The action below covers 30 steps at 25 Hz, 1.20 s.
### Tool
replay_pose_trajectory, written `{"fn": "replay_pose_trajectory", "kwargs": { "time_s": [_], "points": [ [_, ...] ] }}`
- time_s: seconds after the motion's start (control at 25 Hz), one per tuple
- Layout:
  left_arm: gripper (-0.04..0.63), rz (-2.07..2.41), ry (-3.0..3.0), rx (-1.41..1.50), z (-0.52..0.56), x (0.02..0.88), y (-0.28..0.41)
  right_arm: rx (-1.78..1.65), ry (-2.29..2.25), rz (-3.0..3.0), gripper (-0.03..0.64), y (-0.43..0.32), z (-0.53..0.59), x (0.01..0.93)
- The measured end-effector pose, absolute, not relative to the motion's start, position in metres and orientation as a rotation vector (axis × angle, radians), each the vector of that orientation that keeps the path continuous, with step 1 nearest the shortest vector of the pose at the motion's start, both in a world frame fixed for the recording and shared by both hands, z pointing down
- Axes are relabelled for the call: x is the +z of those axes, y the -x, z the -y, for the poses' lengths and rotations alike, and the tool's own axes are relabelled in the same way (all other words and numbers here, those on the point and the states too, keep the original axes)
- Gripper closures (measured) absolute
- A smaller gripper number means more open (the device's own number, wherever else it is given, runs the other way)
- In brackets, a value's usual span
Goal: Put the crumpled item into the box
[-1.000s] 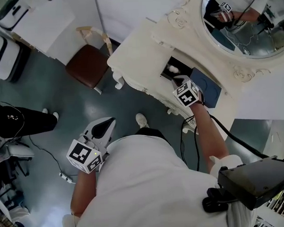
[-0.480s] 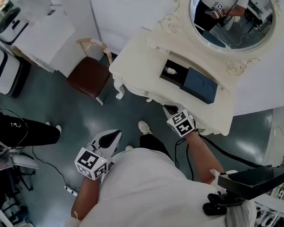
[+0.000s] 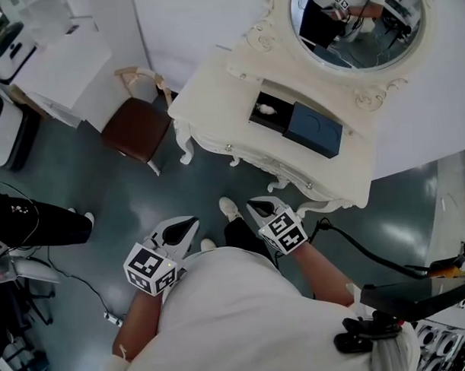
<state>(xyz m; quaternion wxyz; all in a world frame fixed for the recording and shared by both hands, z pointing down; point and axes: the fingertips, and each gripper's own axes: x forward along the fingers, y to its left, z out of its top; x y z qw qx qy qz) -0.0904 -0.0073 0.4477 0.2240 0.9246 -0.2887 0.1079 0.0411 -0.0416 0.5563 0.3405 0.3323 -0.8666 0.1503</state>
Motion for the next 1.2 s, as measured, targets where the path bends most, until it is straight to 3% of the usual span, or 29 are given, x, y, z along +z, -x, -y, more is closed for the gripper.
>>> {"fn": "replay_pose_trajectory", "kwargs": {
  "time_s": [1.2],
  "points": [
    [0.597, 0.787, -2.555, 0.293, -0.052, 0.464, 0.098, 0.29, -0.787, 2.359, 0.617, 0.004, -0.032, 0.542]
  ]
}}
